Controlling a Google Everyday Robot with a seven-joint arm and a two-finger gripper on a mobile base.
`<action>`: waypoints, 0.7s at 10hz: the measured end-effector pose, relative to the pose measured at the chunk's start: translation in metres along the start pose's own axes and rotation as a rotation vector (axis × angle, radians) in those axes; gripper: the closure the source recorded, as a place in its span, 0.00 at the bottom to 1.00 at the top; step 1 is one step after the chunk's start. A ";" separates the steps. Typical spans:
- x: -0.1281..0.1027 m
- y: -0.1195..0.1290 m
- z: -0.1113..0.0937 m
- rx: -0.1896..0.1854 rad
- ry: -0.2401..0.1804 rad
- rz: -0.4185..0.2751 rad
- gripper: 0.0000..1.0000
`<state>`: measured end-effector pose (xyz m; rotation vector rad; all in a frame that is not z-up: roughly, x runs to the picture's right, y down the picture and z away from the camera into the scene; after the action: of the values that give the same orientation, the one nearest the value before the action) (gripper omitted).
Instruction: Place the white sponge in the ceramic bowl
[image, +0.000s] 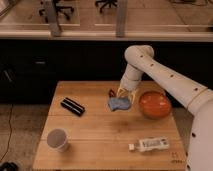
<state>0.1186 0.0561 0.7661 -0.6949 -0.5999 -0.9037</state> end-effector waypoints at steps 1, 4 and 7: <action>0.004 0.005 -0.005 0.001 0.010 0.004 0.95; 0.018 0.015 -0.010 0.023 0.040 0.023 0.95; 0.032 0.030 -0.019 0.047 0.064 0.041 0.95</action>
<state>0.1633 0.0389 0.7685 -0.6316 -0.5465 -0.8682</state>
